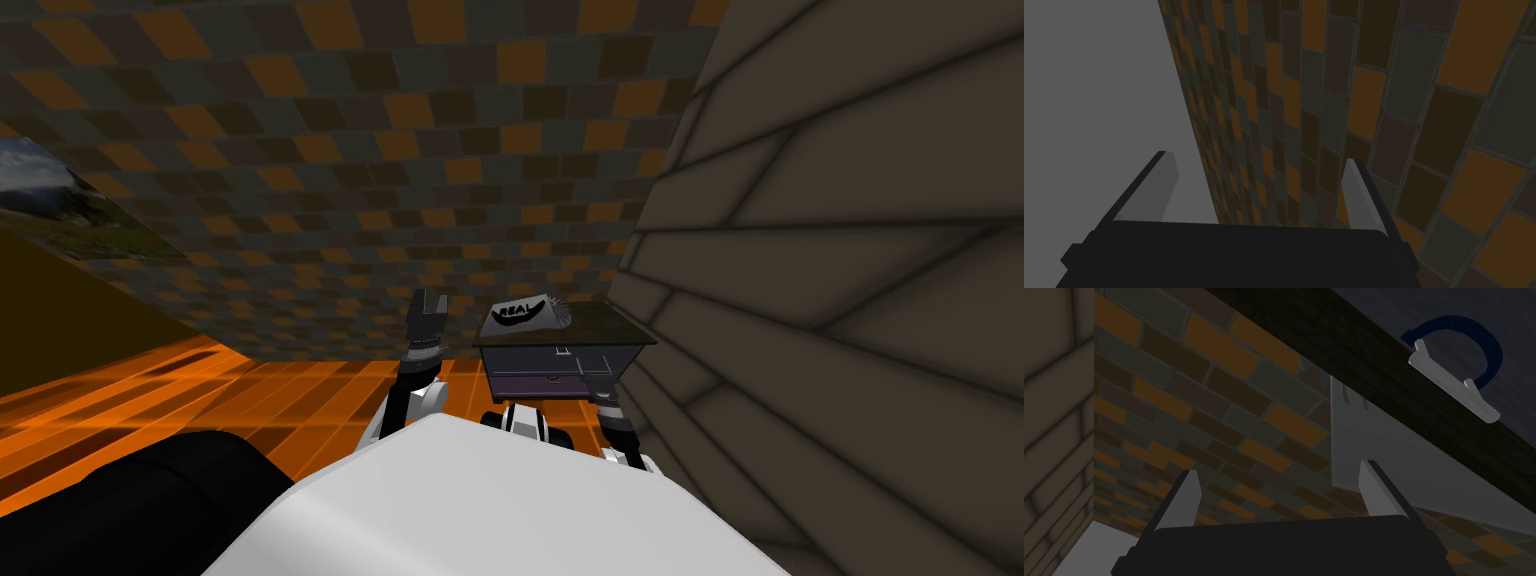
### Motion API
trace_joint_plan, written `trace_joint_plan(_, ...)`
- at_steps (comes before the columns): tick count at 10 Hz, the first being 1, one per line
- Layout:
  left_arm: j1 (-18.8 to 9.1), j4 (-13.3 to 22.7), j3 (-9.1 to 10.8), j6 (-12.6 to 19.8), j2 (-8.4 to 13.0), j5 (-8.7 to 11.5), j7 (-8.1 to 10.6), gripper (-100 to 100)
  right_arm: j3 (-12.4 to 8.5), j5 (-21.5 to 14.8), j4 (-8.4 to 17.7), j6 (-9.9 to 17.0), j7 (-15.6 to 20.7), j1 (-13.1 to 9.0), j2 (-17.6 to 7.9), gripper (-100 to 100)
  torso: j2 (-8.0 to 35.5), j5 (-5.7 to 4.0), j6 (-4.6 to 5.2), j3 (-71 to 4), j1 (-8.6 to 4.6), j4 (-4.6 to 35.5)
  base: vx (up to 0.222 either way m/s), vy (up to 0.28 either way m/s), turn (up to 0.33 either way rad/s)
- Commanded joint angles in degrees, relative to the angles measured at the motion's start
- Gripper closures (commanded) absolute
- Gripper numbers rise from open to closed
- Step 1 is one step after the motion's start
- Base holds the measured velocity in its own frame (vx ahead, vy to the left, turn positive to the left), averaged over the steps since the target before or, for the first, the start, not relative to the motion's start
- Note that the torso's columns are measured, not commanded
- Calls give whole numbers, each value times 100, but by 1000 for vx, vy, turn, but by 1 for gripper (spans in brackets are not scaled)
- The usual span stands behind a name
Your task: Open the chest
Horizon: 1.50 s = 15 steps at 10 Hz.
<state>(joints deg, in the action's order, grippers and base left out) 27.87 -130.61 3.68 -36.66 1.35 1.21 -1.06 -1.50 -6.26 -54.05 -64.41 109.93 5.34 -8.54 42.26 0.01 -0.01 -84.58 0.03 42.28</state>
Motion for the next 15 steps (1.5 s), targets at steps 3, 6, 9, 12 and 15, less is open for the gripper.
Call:
trace_joint_plan(3, 0, 0, 0, 0, 0, 0, 0, 0, -10, -63, 369, -152, 625, -87, 50, -100, 0, -1, 1, 0, -2, 0, 38, 23, -14)
trace_joint_plan(6, 0, 0, 0, 0, 0, 0, 0, 0, -29, -168, 888, -395, 1166, -177, 102, -100, -1, 0, 1, -1, -3, -1, 53, 28, -17)
trace_joint_plan(9, 0, 0, 0, 0, 0, 0, 0, 0, -39, -219, 1167, -507, 1609, -215, 118, -100, 11, -2, 1, 7, -8, 3, 35, 23, -6)
trace_joint_plan(12, 0, 0, 0, 0, 0, 0, 0, 0, -48, -268, 1404, -613, 2076, -249, 127, -100, -4, -1, 1, -2, 0, -2, 49, 25, -7)
trace_joint_plan(15, 0, 0, 0, 0, 0, 0, 0, 0, -66, -357, 1814, -804, 2572, -304, 129, -100, 5, -1, 1, 3, -5, 1, 46, 23, -5)
